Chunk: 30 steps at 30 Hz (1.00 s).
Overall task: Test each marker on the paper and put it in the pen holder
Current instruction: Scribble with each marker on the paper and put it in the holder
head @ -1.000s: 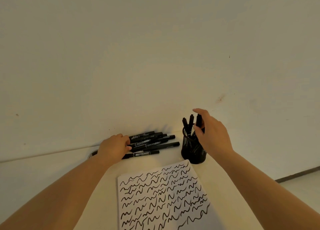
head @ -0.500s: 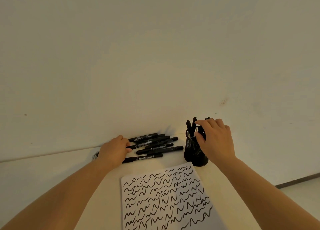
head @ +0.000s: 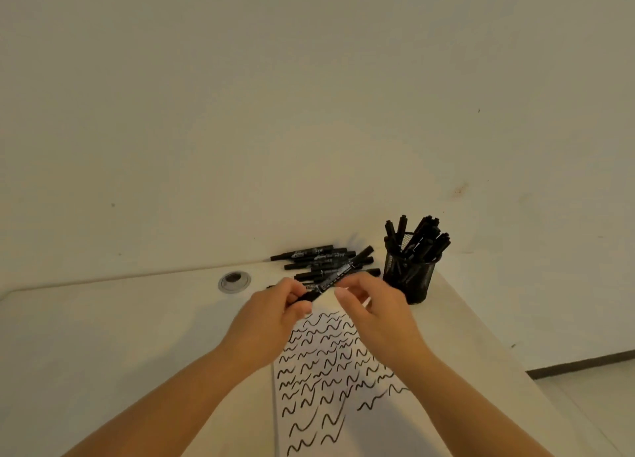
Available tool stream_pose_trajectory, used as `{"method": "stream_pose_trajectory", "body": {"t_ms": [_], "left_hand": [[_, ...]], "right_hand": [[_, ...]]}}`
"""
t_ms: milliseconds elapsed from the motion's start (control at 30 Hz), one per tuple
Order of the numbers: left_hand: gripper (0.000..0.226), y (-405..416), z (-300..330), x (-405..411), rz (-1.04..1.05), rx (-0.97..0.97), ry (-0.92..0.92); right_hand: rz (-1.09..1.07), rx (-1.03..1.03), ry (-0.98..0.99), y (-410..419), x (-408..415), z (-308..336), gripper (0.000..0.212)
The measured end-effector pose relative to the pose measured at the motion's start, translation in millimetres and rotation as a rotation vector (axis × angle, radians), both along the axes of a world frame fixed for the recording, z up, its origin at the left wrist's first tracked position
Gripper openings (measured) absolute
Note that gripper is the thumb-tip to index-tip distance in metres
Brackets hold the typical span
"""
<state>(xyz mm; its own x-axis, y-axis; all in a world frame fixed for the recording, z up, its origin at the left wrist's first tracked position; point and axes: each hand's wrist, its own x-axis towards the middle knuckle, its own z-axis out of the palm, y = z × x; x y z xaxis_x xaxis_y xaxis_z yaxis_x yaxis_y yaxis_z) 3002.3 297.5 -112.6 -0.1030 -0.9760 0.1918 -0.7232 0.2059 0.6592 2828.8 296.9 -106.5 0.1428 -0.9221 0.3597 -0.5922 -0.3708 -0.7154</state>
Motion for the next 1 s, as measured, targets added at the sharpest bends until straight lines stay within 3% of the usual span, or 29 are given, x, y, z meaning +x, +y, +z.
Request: {"method": "stream_pose_trajectory", "body": {"t_ms": [233, 367, 467, 667, 800, 833, 900, 1000], "left_hand": [[0.007, 56.3, -8.4, -13.2, -0.128, -0.005, 0.065], [0.029, 72.5, -13.0, -16.1, -0.244, 0.308, 0.339], [0.030, 83.6, -15.7, -18.5, -0.300, 0.442, 0.485], [0.029, 94.9, -22.2, -26.7, -0.157, 0.166, 0.249], [0.020, 110.9, -40.0, -22.4, -0.102, -0.072, -0.089], [0.018, 115.1, -44.2, -17.7, -0.089, -0.096, -0.104], [0.015, 116.8, -45.9, -5.4, -0.031, -0.070, 0.000], [0.021, 106.7, -45.0, 6.8, 0.026, -0.027, 0.108]], "right_hand": [[0.056, 0.250, -0.482, 47.7, 11.1, -19.1, 0.026], [0.078, 0.306, -0.675, 66.9, 9.6, -23.8, 0.029], [0.106, 0.365, -0.655, 75.3, 9.6, -23.9, 0.031], [0.003, 0.335, -0.575, 78.7, 12.9, -29.9, 0.033], [-0.325, 0.388, -0.824, 64.4, -8.1, -28.8, 0.035], [-0.397, 0.368, -0.869, 60.4, -22.5, -27.0, 0.034], [-0.420, 0.303, -0.767, 58.7, -46.4, -28.9, 0.030], [-0.234, 0.323, -0.577, 69.4, -46.4, -40.9, 0.021]]}}
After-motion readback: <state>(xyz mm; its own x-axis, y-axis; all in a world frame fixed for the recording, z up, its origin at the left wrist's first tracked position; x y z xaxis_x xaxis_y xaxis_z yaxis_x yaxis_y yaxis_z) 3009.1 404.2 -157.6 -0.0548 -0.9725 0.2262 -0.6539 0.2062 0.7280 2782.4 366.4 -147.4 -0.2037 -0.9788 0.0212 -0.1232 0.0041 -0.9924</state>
